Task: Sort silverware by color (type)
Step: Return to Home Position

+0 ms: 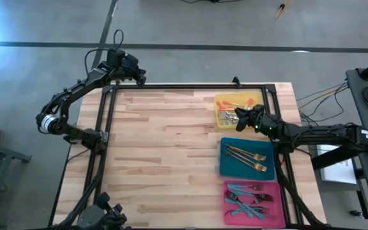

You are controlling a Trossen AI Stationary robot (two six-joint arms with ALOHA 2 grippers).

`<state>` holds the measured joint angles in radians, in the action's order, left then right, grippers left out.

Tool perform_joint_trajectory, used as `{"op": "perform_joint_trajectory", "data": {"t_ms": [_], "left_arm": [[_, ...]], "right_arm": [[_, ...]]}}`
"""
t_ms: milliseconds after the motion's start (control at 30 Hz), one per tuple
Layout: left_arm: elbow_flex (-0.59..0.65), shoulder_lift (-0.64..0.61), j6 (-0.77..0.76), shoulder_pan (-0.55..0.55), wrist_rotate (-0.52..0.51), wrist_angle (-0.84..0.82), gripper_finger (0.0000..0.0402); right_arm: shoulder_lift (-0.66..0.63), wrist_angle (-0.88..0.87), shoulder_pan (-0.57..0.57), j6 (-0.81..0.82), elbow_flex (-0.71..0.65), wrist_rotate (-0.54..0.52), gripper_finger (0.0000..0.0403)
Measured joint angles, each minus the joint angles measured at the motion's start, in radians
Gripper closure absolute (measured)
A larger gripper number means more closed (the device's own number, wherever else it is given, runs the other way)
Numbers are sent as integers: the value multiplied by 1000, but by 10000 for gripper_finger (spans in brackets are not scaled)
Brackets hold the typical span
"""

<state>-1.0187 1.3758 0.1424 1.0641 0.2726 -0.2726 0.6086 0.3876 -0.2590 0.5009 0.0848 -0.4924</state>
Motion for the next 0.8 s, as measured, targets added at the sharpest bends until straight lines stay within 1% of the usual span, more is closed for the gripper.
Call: {"op": "perform_joint_trajectory", "data": {"t_ms": [33, 100, 167, 267, 333, 467, 633, 800], "left_arm": [[0, 0, 6, 0, 0, 0, 401], [0, 0, 10, 0, 0, 0, 401], [0, 0, 10, 0, 0, 0, 401], [-1, 0, 11, 0, 0, 3, 401], [-2, 0, 14, 0, 0, 4, 401], [-2, 0, 14, 0, 0, 4, 402], [-2, -1, 14, 0, 0, 5, 401], [-2, -1, 14, 0, 0, 39, 401]], "right_arm": [[0, 11, 6, 7, -16, -13, 339], [1, 100, 7, 16, -59, -6, 339], [3, 194, 6, 5, -72, 34, 339], [0, 243, 6, -81, -72, 128, 339], [0, 233, 6, -98, -72, 148, 339], [2, 201, 4, -82, -72, 134, 339], [2, 126, 4, -118, -72, 133, 339], [2, 105, 4, -117, -72, 133, 339]]}}
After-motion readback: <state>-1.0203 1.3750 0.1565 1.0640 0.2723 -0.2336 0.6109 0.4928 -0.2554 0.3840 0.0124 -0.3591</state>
